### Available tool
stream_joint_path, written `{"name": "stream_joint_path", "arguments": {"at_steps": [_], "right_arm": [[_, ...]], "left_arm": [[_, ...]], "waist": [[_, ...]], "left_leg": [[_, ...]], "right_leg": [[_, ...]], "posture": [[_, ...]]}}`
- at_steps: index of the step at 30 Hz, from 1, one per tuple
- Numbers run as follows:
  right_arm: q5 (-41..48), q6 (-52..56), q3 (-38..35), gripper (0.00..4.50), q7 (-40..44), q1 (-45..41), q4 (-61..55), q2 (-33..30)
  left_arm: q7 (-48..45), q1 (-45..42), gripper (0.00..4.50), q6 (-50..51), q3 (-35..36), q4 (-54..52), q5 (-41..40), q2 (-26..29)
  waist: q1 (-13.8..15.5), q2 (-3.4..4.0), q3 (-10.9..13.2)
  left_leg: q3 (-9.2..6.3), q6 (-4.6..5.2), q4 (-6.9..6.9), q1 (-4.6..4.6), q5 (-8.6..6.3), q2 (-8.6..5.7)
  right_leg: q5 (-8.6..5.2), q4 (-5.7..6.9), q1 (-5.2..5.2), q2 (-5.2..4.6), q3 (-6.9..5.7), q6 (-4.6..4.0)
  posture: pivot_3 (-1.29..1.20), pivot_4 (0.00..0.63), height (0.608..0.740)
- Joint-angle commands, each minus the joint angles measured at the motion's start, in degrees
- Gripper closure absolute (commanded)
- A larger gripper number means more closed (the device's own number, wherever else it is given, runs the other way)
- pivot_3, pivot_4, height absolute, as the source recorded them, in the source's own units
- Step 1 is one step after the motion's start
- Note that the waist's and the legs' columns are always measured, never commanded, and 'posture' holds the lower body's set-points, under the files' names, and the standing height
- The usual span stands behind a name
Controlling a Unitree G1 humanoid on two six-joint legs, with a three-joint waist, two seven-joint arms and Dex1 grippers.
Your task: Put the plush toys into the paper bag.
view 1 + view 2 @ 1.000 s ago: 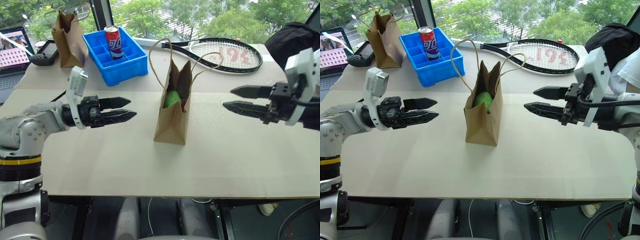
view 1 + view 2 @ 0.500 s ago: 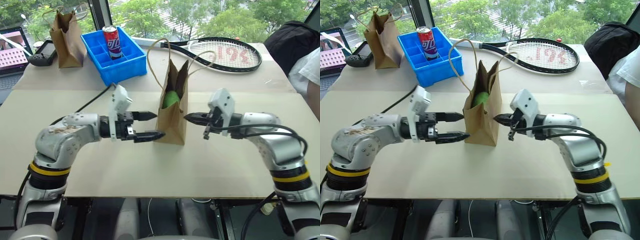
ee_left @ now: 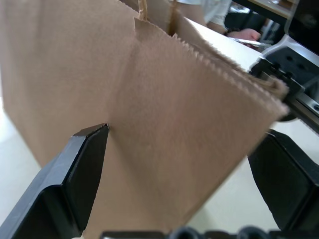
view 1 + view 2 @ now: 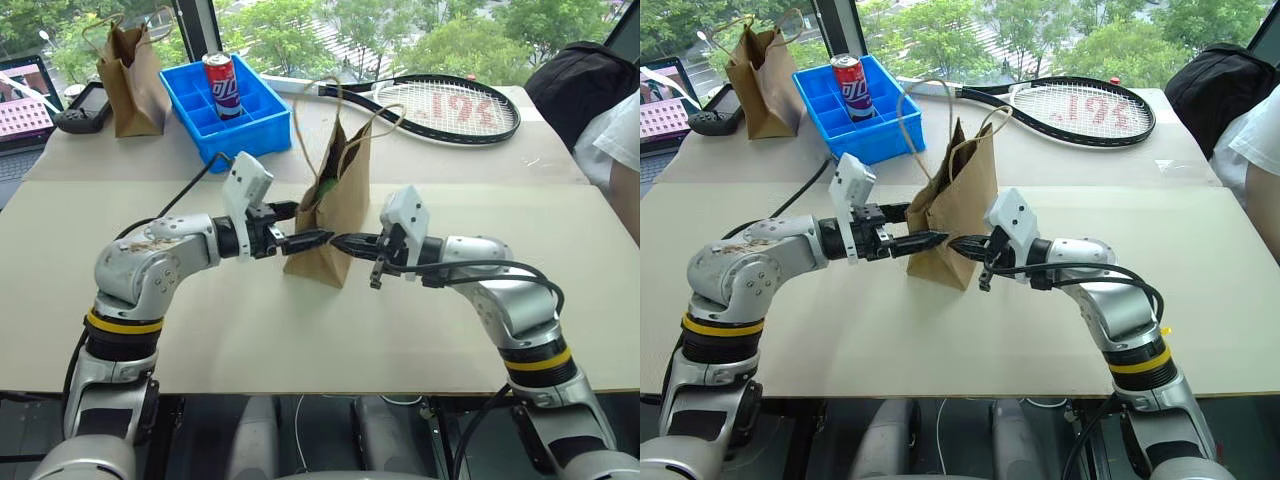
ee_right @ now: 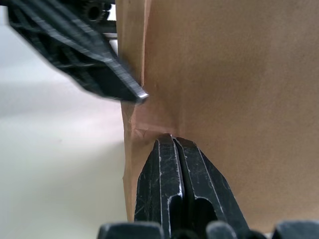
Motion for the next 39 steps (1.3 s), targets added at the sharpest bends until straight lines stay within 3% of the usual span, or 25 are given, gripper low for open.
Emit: {"name": "stream_joint_path", "arguments": {"at_steps": [1, 9, 13, 17, 23, 29, 39], "right_arm": [[-0.21, 0.19, 0.35, 4.50, -1.11, -0.33, -2.37, 1.31], [-0.11, 1.09, 1.61, 4.50, -3.61, -0.10, -2.68, 5.66], [0.96, 3.28, 1.18, 4.50, -2.98, 1.17, -4.96, 4.53], [4.55, 9.00, -1.86, 4.50, 0.35, 4.48, -11.13, -2.72], [13.71, 16.13, -14.60, 4.50, 7.56, 14.95, -19.53, -19.08], [15.07, 15.25, -26.53, 4.50, 11.27, 24.14, -17.21, -28.15], [16.03, 16.27, -34.15, 4.50, 11.00, 32.78, -18.88, -29.95]], "left_arm": [[1.25, -1.42, 1.56, 0.82, 1.61, -0.78, -0.68, -0.71], [3.15, -2.01, 4.47, 1.99, 3.07, -0.72, -1.93, -3.12], [0.63, -2.06, 4.47, 0.82, 2.98, -0.03, -1.57, -1.45], [-7.67, -2.26, 4.47, -5.04, 1.60, 2.13, 0.95, 3.28], [-32.32, -4.99, 4.47, -22.29, -2.10, 11.15, 5.11, 9.83], [-50.75, -11.80, 4.47, -27.74, -4.88, 20.84, 4.99, 8.95], [-53.68, -16.91, 4.47, -43.44, -21.30, 31.82, 3.37, 13.30]], "waist": [[0.01, 0.00, 0.00], [0.01, 0.00, 0.00], [0.01, 0.00, 0.00], [0.08, 0.00, 0.00], [0.39, 0.01, 0.01], [0.43, -0.01, 0.02], [0.12, -0.01, 0.02]], "left_leg": [[0.00, 0.00, 0.00, 0.00, 0.00, 0.00], [-0.02, -0.02, 0.01, 0.00, 0.02, -0.01], [-0.02, -0.03, 0.01, 0.00, 0.02, -0.01], [-0.02, -0.03, 0.00, 0.00, 0.02, -0.01], [0.01, -0.03, -0.02, -0.02, 0.01, -0.02], [0.02, -0.02, -0.02, -0.02, 0.01, -0.01], [0.02, -0.01, -0.04, -0.02, 0.02, 0.00]], "right_leg": [[0.00, 0.00, 0.00, 0.00, 0.00, 0.00], [0.00, 0.02, 0.01, 0.00, -0.01, 0.00], [0.00, 0.02, 0.01, 0.00, -0.02, -0.01], [0.00, 0.01, 0.01, -0.01, -0.02, -0.01], [-0.01, -0.11, 0.03, -0.02, -0.04, -0.04], [-0.03, -0.17, 0.04, -0.02, -0.04, -0.03], [-0.03, -0.16, 0.04, 0.00, -0.01, -0.01]], "posture": [[0.00, 0.150, 0.656], [0.00, 0.150, 0.656], [0.00, 0.150, 0.656], [0.00, 0.150, 0.656], [0.00, 0.150, 0.656], [0.00, 0.150, 0.656], [0.00, 0.150, 0.656]]}}
